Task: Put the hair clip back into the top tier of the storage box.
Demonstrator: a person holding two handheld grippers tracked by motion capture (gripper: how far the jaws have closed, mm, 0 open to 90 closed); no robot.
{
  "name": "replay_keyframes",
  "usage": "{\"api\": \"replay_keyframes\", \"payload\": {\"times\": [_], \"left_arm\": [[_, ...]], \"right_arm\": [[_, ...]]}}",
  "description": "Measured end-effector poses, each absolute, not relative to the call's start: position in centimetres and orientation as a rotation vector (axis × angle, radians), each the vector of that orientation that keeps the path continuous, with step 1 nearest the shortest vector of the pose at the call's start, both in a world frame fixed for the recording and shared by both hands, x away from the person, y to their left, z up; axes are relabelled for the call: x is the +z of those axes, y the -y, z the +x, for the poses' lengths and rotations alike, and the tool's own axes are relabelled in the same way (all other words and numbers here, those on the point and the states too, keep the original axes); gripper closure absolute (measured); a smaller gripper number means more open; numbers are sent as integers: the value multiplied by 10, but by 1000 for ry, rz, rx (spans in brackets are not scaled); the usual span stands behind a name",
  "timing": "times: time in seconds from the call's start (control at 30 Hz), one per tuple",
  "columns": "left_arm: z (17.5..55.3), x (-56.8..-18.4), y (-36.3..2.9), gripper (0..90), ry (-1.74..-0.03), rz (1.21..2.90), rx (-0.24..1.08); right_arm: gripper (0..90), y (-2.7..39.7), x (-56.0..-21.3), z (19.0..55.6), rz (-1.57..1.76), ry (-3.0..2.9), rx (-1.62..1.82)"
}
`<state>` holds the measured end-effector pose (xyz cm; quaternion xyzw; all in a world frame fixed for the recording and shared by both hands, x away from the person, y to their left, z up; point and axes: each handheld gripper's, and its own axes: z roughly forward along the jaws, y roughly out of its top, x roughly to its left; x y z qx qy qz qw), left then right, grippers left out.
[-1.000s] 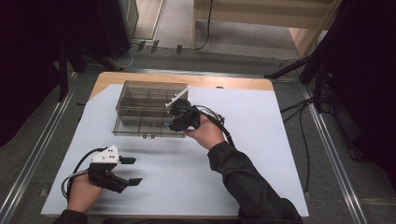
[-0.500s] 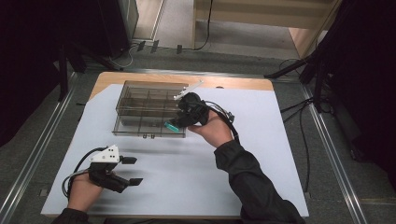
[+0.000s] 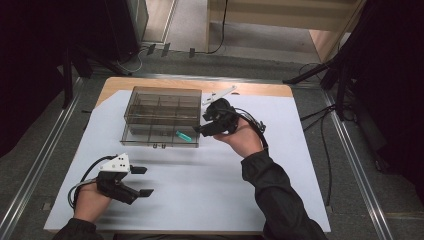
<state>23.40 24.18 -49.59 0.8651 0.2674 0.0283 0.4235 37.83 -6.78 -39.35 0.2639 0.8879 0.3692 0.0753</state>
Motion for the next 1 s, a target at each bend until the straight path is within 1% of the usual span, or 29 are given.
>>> {"api": "replay_keyframes", "payload": {"times": [0.03, 0.17, 0.6, 0.87, 0.93, 1.0], "left_arm": [[235, -496, -242, 215, -666, 2166, 71], [237, -496, -241, 215, -668, 2164, 74], [246, -496, -238, 216, -661, 2158, 70], [250, -496, -234, 216, -655, 2170, 63], [250, -496, -234, 216, -653, 2173, 59], [250, -496, -234, 216, -651, 2173, 59]], "right_arm": [[399, 70, -395, 378, 804, -2635, 1110], [387, 80, -397, 379, 830, -2626, 1091], [279, 108, -408, 387, 895, -2594, 1106], [259, 121, -419, 392, 960, -2599, 1089], [219, 124, -423, 394, 963, -2624, 1093], [224, 127, -426, 396, 981, -2633, 1084]]}}
